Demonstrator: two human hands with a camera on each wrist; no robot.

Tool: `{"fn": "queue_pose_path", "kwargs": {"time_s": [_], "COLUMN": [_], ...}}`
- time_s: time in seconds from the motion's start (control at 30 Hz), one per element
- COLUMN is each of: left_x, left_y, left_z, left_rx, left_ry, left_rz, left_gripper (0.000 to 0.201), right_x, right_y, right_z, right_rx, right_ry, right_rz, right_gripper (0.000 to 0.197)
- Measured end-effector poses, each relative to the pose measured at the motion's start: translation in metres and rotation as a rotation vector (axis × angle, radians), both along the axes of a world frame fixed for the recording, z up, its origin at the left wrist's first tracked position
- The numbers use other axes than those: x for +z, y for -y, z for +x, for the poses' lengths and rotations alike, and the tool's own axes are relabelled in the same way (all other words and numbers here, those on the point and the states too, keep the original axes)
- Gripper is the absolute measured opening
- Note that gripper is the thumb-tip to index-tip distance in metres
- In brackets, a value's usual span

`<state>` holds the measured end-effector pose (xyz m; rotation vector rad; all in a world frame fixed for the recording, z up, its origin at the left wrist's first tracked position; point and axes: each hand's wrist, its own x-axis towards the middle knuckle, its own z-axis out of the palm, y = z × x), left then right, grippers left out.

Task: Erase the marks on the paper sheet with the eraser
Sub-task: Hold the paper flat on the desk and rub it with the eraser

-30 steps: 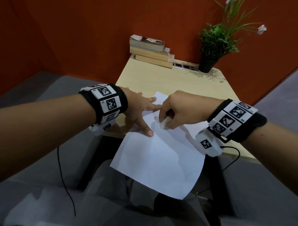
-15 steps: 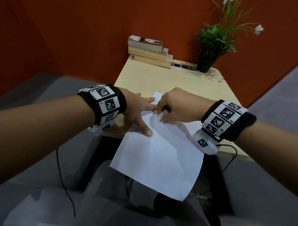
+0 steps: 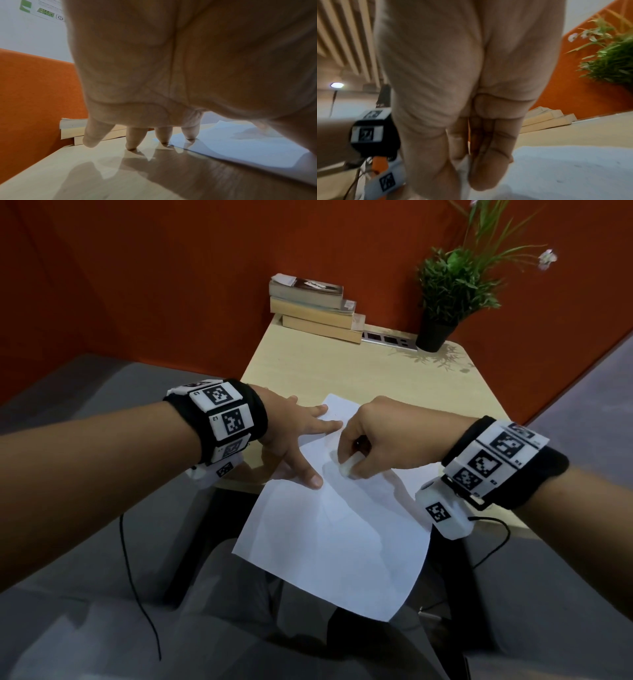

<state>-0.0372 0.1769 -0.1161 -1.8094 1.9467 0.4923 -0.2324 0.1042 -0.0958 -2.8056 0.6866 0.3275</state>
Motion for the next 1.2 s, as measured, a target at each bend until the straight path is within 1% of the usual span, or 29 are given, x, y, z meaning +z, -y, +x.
{"fn": "queue_pose_path", "kwargs": {"time_s": [0.07,0.13,0.17,0.27,0.4,0.53,0.6,0.77,0.97,1.1,1.2], "left_x": [0.001,0.001,0.0,0.0,0.002,-0.001,-0.002,-0.002,0.0,0.0,-0.005], "left_y": [0.001,0.002,0.002,0.004,0.007,0.007,0.006,0.002,-0.002,-0.002,-0.001], "left_z": [0.0,0.001,0.002,0.003,0.002,0.004,0.006,0.009,0.003,0.003,0.006], "left_rx": [-0.002,-0.006,-0.009,-0.018,-0.049,-0.066,-0.075,-0.061,-0.048,-0.04,-0.038], "left_ry": [0.007,0.005,0.004,0.014,0.035,-0.002,-0.011,-0.009,0.01,0.012,-0.003], "left_rz": [-0.002,-0.004,0.0,0.006,-0.036,-0.098,-0.082,-0.056,-0.044,-0.043,-0.04], "left_gripper": [0.124,0.124,0.124,0.124,0.123,0.123,0.124,0.127,0.127,0.126,0.127], "right_x": [0.008,0.016,0.019,0.026,0.015,0.002,0.002,0.009,0.003,-0.005,-0.007], "right_y": [0.004,0.013,0.018,0.021,0.007,0.0,0.0,-0.002,-0.002,-0.004,-0.01], "right_z": [-0.008,-0.017,-0.023,-0.04,-0.05,-0.053,-0.054,-0.037,0.0,0.011,0.014], "right_rx": [-0.009,-0.047,-0.085,-0.16,-0.121,-0.116,-0.128,-0.098,-0.101,-0.128,-0.091], "right_ry": [-0.018,0.037,0.075,0.125,0.071,0.055,0.049,0.054,0.125,0.112,0.082], "right_rz": [-0.033,-0.145,-0.171,-0.134,-0.1,-0.07,-0.066,-0.105,-0.13,-0.149,-0.148], "right_gripper": [0.015,0.018,0.019,0.021,0.025,0.022,0.02,0.02,0.024,0.016,0.011]}}
